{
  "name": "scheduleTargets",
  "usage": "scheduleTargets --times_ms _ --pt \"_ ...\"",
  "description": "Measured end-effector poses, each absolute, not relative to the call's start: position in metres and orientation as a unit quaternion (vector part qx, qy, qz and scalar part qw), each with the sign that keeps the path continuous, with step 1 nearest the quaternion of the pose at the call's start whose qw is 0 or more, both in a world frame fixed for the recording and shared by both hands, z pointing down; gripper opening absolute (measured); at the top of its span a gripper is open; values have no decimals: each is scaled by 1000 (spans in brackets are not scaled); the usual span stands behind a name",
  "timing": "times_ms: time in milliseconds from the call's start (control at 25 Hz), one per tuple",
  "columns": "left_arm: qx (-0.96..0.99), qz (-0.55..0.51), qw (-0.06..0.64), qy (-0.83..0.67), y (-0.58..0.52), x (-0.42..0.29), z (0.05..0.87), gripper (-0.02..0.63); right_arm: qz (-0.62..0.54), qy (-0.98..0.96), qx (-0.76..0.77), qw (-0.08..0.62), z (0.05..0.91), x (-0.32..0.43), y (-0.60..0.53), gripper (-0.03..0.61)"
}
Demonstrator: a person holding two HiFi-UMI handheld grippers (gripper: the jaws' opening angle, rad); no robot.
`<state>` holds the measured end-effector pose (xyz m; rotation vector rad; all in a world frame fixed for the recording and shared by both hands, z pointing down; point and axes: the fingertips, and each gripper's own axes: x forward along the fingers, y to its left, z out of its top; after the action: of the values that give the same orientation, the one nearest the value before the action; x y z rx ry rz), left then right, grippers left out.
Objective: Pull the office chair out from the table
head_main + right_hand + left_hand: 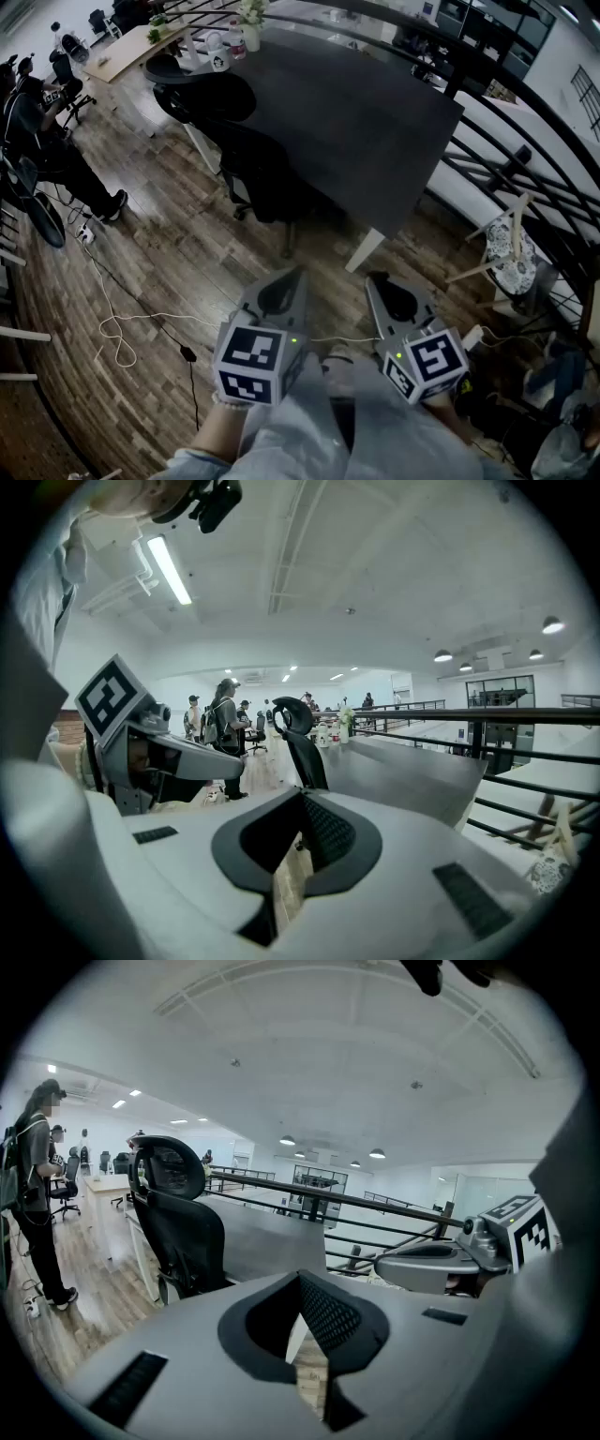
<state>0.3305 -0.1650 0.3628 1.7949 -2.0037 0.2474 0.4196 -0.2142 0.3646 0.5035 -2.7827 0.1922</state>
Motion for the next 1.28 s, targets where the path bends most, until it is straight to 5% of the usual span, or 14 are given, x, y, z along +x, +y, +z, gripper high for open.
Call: scheduleTargets --times_ms 1280 --pt "546 44 236 -803 -59 214 362 9 40 -984 57 165 368 300 -135 3"
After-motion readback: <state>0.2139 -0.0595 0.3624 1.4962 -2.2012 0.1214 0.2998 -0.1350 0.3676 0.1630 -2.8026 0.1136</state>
